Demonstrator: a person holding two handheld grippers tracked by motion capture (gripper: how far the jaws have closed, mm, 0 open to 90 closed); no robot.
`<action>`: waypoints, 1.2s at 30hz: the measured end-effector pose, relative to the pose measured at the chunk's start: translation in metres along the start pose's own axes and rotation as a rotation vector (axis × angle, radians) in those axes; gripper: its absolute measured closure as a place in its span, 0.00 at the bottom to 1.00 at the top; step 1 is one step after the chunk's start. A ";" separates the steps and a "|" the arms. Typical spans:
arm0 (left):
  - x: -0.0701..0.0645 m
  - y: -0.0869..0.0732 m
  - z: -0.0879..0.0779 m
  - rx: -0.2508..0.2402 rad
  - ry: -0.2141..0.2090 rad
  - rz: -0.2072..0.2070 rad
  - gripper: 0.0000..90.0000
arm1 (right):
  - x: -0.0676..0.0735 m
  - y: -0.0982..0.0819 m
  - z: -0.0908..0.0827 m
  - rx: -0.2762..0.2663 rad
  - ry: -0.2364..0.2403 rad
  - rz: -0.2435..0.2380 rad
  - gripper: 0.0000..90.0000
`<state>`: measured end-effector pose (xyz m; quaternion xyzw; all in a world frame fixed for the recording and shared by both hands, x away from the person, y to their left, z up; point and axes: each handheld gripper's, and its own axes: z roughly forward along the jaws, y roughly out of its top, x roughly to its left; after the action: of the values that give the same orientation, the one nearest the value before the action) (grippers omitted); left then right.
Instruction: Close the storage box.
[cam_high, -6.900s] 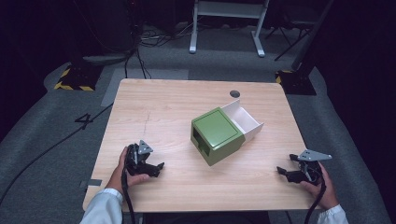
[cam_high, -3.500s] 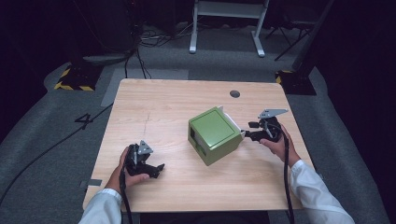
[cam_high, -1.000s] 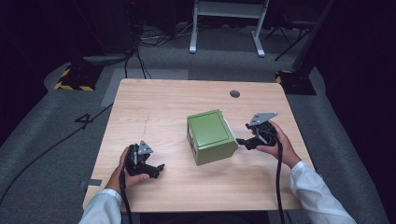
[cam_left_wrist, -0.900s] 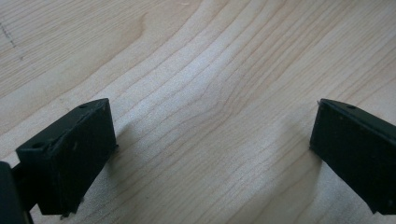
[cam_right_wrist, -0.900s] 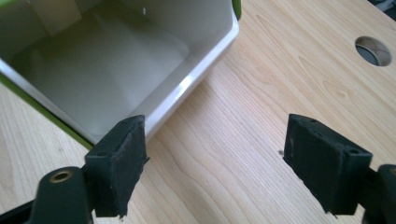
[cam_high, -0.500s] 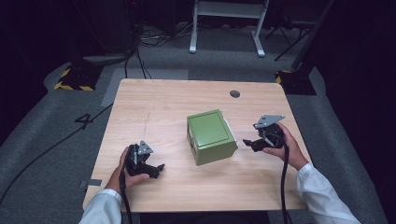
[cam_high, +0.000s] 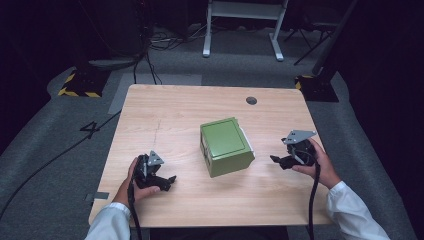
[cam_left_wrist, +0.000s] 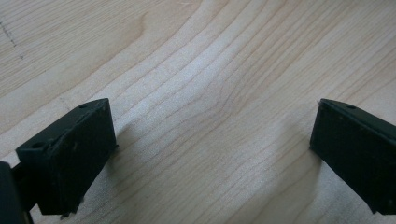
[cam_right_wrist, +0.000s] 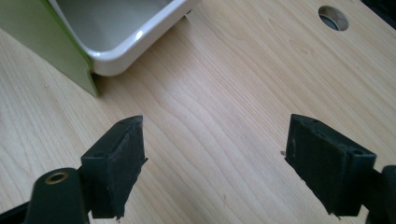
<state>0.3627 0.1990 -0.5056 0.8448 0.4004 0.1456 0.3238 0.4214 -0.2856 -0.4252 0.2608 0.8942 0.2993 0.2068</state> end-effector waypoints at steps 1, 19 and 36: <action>0.000 0.000 0.000 -0.001 -0.001 -0.003 0.01 | 0.000 -0.002 -0.001 0.003 -0.002 0.002 0.22; -0.001 0.000 0.000 -0.001 0.000 -0.006 0.01 | -0.002 -0.057 -0.020 0.029 -0.056 0.031 0.22; 0.000 0.000 0.000 -0.001 -0.001 -0.006 0.01 | -0.009 -0.125 -0.029 0.006 -0.092 0.195 0.21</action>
<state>0.3623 0.1988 -0.5057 0.8434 0.4029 0.1445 0.3248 0.3700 -0.3890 -0.4820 0.3609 0.8549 0.3031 0.2169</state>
